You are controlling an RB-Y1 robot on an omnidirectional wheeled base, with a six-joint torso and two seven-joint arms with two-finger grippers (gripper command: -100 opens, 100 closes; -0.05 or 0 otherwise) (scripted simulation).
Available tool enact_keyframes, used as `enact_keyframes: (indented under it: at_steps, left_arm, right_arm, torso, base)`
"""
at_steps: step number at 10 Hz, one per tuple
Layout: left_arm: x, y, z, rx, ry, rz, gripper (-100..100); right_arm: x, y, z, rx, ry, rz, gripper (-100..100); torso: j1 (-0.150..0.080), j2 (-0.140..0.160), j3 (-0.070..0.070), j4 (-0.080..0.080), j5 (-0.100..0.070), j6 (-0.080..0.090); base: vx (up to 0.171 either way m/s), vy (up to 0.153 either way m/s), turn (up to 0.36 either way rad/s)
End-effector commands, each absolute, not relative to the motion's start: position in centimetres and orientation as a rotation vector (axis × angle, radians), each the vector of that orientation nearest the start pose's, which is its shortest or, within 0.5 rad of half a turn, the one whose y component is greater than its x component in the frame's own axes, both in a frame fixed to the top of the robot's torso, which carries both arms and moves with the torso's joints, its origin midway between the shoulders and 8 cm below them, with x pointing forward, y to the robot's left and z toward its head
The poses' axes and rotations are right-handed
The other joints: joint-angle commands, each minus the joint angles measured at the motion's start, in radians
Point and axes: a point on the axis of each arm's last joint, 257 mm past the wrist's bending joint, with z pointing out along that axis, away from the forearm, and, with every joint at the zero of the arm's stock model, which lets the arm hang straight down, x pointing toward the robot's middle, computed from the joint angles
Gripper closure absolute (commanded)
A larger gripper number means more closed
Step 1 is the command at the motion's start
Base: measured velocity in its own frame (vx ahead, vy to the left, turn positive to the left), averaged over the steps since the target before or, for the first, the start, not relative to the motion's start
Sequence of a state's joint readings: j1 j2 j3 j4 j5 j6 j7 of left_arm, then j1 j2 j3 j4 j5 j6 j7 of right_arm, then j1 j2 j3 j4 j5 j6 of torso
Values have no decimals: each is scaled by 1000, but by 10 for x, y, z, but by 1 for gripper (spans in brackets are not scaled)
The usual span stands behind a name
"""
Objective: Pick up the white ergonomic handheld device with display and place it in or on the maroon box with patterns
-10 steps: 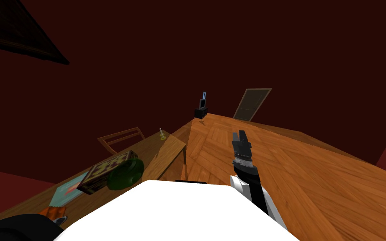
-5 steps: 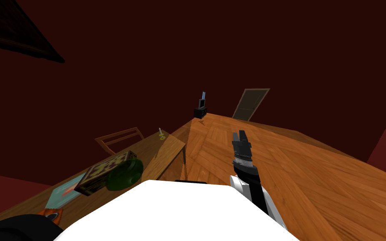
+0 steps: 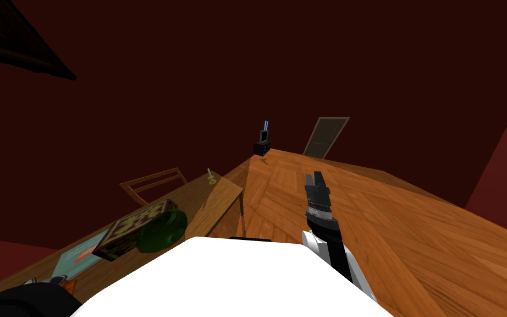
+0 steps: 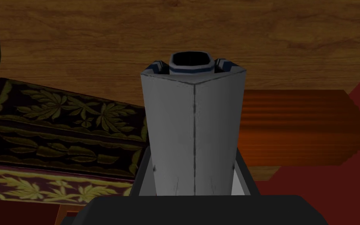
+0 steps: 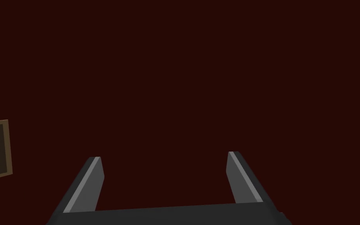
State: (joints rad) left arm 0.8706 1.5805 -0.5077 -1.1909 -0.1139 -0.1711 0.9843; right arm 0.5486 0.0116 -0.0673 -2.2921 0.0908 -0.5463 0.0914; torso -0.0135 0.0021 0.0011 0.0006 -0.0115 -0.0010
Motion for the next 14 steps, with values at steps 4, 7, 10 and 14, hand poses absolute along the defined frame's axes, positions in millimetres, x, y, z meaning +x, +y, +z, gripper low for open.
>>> enact_keyframes:
  at_steps: [4, 7, 10, 14]
  left_arm:
    - [-3, 761, -326, -1542, 2336, 378, 100]
    - [4, 769, -308, -1557, 2332, 398, 100]
    - [13, 776, -291, -1572, 2331, 413, 100]
    - [32, 781, -267, -1593, 2332, 421, 100]
  right_arm:
    - [328, -293, 23, 550, 670, 1080, 0]
    - [328, -293, 23, 550, 670, 1080, 0]
    - [328, -293, 23, 550, 670, 1080, 0]
    - [328, -293, 23, 550, 670, 1080, 0]
  torso:
    - [-1, 0, 0, 0, -1, 0]
    - [-3, 0, 0, 0, -2, 0]
    - [-3, 0, 0, 0, -3, 1]
    - [-3, 0, 0, 0, -4, 2]
  base:
    - [-7, 7, -50]
    - [-11, 12, -63]
    - [-12, 21, -83]
    - [-26, 42, -108]
